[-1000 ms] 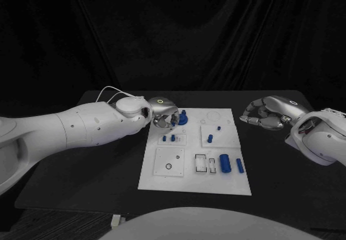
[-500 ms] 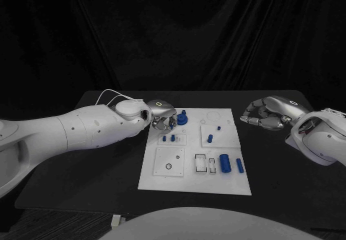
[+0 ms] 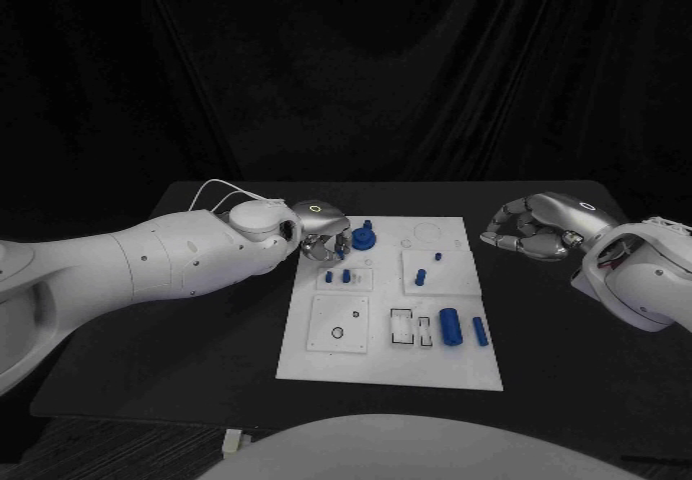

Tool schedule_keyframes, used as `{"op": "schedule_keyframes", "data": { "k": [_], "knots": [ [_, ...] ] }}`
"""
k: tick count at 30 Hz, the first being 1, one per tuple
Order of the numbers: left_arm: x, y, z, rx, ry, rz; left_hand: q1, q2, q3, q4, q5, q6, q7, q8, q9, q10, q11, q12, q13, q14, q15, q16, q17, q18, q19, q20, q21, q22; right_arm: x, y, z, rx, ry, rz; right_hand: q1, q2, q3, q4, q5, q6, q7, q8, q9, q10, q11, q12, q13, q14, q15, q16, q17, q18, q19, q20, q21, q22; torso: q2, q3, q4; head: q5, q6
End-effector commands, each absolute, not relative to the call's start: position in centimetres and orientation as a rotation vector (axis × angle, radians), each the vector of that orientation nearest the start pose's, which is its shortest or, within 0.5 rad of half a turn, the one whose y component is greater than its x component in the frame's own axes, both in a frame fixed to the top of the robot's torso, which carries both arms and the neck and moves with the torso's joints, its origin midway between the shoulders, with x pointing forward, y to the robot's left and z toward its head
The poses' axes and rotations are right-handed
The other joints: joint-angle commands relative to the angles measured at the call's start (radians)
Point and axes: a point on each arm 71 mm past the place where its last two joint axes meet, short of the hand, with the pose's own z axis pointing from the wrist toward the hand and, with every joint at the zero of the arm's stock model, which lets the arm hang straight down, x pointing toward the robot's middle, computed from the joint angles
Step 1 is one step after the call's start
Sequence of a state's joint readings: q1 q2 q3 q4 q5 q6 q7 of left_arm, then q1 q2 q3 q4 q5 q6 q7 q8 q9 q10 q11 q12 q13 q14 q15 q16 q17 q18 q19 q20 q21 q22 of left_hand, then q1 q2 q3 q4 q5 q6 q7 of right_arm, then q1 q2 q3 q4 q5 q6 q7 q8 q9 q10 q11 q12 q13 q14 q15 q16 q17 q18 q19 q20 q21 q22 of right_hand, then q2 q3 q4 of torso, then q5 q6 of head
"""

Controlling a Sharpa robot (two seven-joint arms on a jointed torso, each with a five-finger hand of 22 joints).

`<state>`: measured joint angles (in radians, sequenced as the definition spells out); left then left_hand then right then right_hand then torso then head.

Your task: Assemble the parts on the task board

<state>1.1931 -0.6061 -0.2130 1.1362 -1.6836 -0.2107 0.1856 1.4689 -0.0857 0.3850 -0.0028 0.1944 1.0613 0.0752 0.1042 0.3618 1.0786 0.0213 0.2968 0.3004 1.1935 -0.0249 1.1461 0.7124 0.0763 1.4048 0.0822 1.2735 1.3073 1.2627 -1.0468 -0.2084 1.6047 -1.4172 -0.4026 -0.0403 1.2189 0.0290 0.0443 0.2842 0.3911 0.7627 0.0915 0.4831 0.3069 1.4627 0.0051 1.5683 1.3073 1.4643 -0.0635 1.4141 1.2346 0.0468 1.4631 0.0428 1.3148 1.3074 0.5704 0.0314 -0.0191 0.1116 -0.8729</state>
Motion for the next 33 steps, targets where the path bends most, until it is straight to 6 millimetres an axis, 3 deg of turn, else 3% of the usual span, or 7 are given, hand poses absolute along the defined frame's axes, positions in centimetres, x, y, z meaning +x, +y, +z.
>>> {"op": "schedule_keyframes", "data": {
  "k": [1, 33],
  "knots": [
    [50.93, 17.67, -27.35, 0.677, 1.803, -0.586, -0.002, -0.002, -0.005, 0.000, -0.007, 0.006, 0.001, 0.001, 0.000, 0.002, 0.001, 0.000, 0.001, -0.007, -0.001, -0.007, -0.004, -0.007, -0.010, 0.000, -0.008, 0.172, 45.11, -27.69, -20.37, -0.122, 1.700, 0.559, 0.012, -0.004, -0.001, -0.004, 0.007, 0.002, 0.002, -0.005, -0.001, 0.108, 0.003, 0.003, 0.263, 0.049, 0.003, -0.005, -0.002, 0.013, 0.013, 0.006, -0.004, 0.184, 0.000, 0.0001, -0.0005, 0.001, 0.000],
    [50.61, 17.17, -28.08, 0.684, 1.809, -0.603, 0.001, 0.002, -0.008, -0.003, -0.009, -0.002, 0.001, -0.007, -0.003, 0.009, -0.001, 0.007, 0.014, -0.010, -0.003, -0.011, -0.012, -0.007, -0.009, -0.001, -0.008, 0.172, 45.06, -27.66, -20.48, -0.122, 1.704, 0.560, 0.016, -0.003, 0.001, -0.006, 0.007, 0.004, 0.002, -0.005, -0.002, 0.106, 0.003, 0.001, 0.259, 0.048, 0.002, -0.006, -0.003, 0.013, 0.012, 0.005, -0.005, 0.183, 0.000, -0.0001, -0.0004, 0.001, 0.000]
  ]
}}
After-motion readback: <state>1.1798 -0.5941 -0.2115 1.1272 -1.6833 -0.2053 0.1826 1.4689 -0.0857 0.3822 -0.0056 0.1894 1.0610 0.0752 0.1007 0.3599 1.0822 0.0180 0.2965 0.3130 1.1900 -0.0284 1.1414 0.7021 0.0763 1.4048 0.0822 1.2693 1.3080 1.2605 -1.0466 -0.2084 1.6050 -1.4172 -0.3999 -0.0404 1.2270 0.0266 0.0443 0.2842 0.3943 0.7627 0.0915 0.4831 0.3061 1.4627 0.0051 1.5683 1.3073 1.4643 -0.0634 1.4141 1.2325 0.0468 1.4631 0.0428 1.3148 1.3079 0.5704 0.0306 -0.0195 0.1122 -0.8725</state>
